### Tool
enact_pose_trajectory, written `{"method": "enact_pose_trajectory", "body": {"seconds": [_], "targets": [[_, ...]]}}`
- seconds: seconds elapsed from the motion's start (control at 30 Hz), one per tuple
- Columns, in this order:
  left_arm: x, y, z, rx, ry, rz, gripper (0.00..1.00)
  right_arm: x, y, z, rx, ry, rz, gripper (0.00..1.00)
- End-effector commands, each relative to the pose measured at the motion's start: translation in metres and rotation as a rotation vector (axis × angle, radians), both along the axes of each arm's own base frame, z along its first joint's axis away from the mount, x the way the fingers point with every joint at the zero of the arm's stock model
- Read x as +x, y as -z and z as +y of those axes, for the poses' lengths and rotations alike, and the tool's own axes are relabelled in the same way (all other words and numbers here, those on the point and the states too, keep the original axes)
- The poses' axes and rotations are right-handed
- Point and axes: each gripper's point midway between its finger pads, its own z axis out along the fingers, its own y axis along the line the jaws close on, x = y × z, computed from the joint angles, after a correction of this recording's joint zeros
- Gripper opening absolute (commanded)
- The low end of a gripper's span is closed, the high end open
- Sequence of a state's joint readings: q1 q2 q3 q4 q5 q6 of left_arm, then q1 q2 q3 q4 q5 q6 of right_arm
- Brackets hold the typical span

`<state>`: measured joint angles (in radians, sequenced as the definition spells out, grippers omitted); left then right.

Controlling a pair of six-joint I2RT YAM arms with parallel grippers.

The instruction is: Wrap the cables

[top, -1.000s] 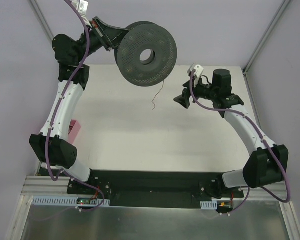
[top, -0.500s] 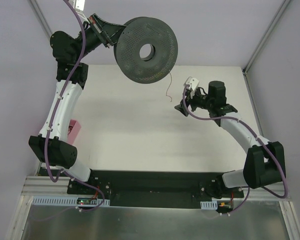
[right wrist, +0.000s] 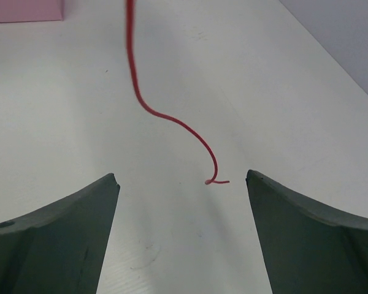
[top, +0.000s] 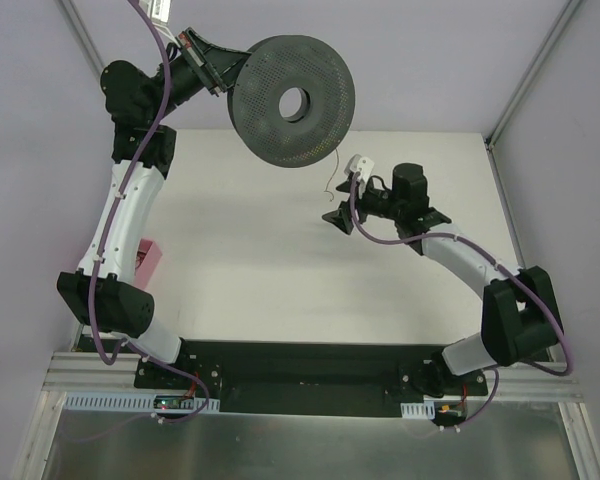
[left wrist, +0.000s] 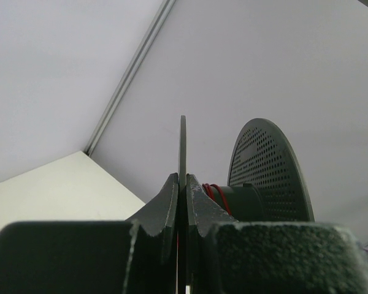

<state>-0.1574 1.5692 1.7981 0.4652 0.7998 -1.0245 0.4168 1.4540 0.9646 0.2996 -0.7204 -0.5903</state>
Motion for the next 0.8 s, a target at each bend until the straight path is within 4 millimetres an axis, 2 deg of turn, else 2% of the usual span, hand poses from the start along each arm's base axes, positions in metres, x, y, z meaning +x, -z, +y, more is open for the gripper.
{"method": "enact_pose_trajectory", "body": {"seconds": [0.0,0.07,0.1,0.2,0.27,0.3,0.33,0.4,0.43,0.57,0.67,0.77], "targets": [[-0.039,-0.049,0.009,-0.058,-0.028,-0.138,0.0,0.033,-0.02,-0.006,0.064,0.096,-0.027,0.88],[-0.037,-0.05,0.009,-0.058,-0.03,-0.135,0.0,0.041,-0.02,-0.015,0.078,0.132,-0.008,0.8],[-0.036,-0.049,0.009,-0.059,-0.033,-0.132,0.0,0.042,-0.02,-0.016,0.076,0.129,-0.016,0.69],[-0.034,-0.052,0.01,-0.069,-0.037,-0.13,0.0,0.036,-0.013,-0.014,0.073,0.102,-0.007,0.46],[-0.035,-0.054,0.01,-0.077,-0.041,-0.127,0.0,0.03,-0.011,-0.009,0.077,0.083,0.009,0.39],[-0.033,-0.052,0.01,-0.08,-0.043,-0.115,0.0,0.027,-0.011,-0.005,0.079,0.072,0.011,0.39],[-0.031,-0.051,0.01,-0.083,-0.044,-0.105,0.0,0.025,-0.011,-0.002,0.081,0.061,0.013,0.47],[-0.03,-0.049,0.01,-0.081,-0.044,-0.099,0.0,0.019,-0.013,0.006,0.083,0.036,0.009,0.7],[-0.03,-0.048,0.01,-0.082,-0.043,-0.096,0.0,0.019,-0.014,0.008,0.081,0.031,0.002,0.71],[-0.028,-0.045,0.009,-0.085,-0.04,-0.084,0.0,0.026,-0.017,0.011,0.084,0.048,-0.008,0.71],[-0.029,-0.046,0.009,-0.089,-0.041,-0.083,0.0,0.031,-0.019,0.014,0.092,0.049,-0.001,0.62],[-0.028,-0.046,0.01,-0.093,-0.049,-0.071,0.0,0.035,-0.017,0.017,0.093,0.052,0.007,0.58]]}}
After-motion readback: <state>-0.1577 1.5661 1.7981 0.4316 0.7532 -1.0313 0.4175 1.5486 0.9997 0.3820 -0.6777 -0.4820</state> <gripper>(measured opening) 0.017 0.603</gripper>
